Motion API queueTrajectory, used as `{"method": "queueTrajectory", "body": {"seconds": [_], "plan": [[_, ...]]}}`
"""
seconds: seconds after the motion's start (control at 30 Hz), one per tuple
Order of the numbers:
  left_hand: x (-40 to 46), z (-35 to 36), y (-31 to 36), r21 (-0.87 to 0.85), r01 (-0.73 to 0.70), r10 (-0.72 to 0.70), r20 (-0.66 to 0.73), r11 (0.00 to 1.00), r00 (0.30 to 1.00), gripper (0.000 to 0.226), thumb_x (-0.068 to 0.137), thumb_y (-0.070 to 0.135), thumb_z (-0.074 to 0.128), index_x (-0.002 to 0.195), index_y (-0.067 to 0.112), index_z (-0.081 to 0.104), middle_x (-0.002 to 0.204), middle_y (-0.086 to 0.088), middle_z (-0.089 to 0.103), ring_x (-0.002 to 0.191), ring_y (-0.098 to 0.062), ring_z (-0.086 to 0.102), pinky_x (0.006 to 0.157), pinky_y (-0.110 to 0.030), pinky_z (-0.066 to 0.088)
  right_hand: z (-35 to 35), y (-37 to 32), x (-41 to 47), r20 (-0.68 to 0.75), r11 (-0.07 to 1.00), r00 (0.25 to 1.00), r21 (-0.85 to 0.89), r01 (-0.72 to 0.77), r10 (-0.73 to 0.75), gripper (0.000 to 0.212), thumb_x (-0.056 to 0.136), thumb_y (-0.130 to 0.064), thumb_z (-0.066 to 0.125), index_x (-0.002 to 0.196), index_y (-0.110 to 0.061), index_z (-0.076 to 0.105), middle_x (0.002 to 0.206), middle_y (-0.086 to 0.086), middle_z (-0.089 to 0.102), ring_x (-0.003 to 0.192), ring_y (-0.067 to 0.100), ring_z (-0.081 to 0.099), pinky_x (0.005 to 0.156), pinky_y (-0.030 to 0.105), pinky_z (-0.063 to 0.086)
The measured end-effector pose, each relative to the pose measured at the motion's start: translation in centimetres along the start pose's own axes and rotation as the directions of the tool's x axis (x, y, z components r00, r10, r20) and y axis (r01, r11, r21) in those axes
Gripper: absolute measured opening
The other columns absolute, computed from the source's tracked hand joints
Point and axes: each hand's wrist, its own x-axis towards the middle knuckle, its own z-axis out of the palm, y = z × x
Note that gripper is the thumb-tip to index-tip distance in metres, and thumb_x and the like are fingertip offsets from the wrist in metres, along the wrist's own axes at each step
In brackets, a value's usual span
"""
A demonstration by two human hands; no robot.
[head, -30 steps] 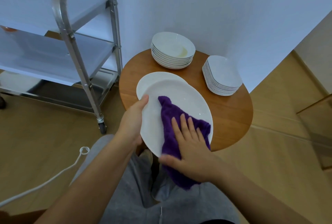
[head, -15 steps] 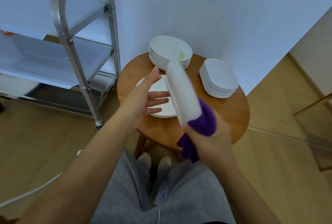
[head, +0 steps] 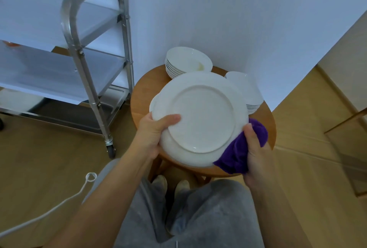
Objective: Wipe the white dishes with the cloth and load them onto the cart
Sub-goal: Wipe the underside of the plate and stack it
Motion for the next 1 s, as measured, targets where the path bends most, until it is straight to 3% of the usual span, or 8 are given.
{"method": "queueTrajectory", "body": {"seconds": [0.1,0.2,0.27,0.33,0.37,0.47,0.67,1.0], "plan": [[-0.3,-0.1,1.9,0.275,-0.145,0.137,0.049,0.950,0.989,0.048,0.054,0.010,0.080,0.096,0.023,0.060,0.081,0.012,0.073,0.074,-0.005,0.069,0.055,-0.020,0.054,0.1,-2.7,1.2,0.041,0.969,0.975,-0.110,0.221,-0.218,0.067,0.068,-0.056,0.072,0.120,-0.018,0.053,0.103,-0.001,0.068,0.094,0.012,0.066,0.071,0.026,0.055],[0.1,0.7,2.7,0.653,-0.237,0.196,0.137,0.719,0.971,0.039,0.059,0.018,0.085,0.085,0.029,0.058,0.081,0.013,0.065,0.073,-0.001,0.061,0.054,-0.013,0.046,2.2,-5.7,1.4,0.486,0.830,0.830,-0.317,0.460,-0.274,0.061,0.065,-0.057,0.062,0.117,-0.029,0.047,0.093,-0.023,0.066,0.089,-0.006,0.062,0.073,0.012,0.049],[0.3,1.8,2.7,0.782,-0.305,0.185,0.243,0.544,0.952,0.034,0.062,0.022,0.084,0.076,0.028,0.054,0.076,0.012,0.059,0.070,-0.003,0.055,0.053,-0.016,0.042,4.4,-6.5,1.9,0.745,0.456,0.663,-0.568,0.685,-0.066,0.084,0.067,-0.060,0.065,0.138,-0.035,0.027,0.134,-0.017,0.049,0.124,0.002,0.044,0.099,0.021,0.040],[0.3,2.6,2.9,0.830,-0.362,0.147,0.332,0.423,0.932,0.033,0.066,0.023,0.082,0.071,0.028,0.049,0.069,0.011,0.055,0.066,-0.005,0.054,0.051,-0.012,0.040,6.3,-7.3,2.8,0.719,0.043,0.658,-0.682,0.730,0.225,0.112,0.066,-0.061,0.071,0.147,-0.038,-0.002,0.154,-0.006,0.018,0.139,0.020,0.022,0.110,0.043,0.031],[0.2,2.8,3.0,0.828,-0.388,0.129,0.369,0.404,0.921,0.036,0.065,0.023,0.082,0.071,0.031,0.048,0.068,0.014,0.054,0.065,-0.002,0.056,0.050,-0.009,0.042,7.0,-8.0,3.1,0.677,-0.008,0.661,-0.696,0.718,0.324,0.115,0.065,-0.057,0.076,0.146,-0.041,-0.004,0.152,-0.007,0.019,0.136,0.021,0.026,0.106,0.045,0.037],[-0.3,2.8,3.8,0.834,-0.417,0.086,0.416,0.360,0.905,0.047,0.060,0.026,0.084,0.076,0.040,0.042,0.072,0.021,0.049,0.066,0.005,0.053,0.055,0.005,0.036,7.9,-9.2,3.8,0.671,0.034,0.579,-0.666,0.745,0.464,0.106,0.058,-0.043,0.086,0.138,-0.046,0.017,0.132,-0.018,0.038,0.117,0.016,0.045,0.083,0.030,0.055],[-0.9,2.7,5.1,0.824,-0.432,0.095,0.428,0.367,0.899,0.058,0.058,0.027,0.086,0.106,0.023,0.054,0.096,0.006,0.061,0.092,-0.010,0.057,0.074,-0.020,0.047,7.1,-9.4,3.8,0.807,0.103,0.511,-0.558,0.823,0.295,0.087,0.054,-0.049,0.083,0.120,-0.053,0.028,0.112,-0.027,0.048,0.100,0.008,0.055,0.065,0.015,0.053],[-2.0,1.6,6.8,0.487,-0.331,0.271,0.191,0.809,0.943,0.066,0.031,0.030,0.083,0.094,0.021,0.064,0.091,0.007,0.072,0.086,-0.010,0.069,0.065,-0.025,0.056,2.3,-6.4,2.7,0.541,0.783,0.820,-0.422,0.457,-0.187,0.090,0.046,-0.042,0.081,0.126,-0.032,0.041,0.118,-0.008,0.056,0.102,0.009,0.060,0.075,0.025,0.055]]}}
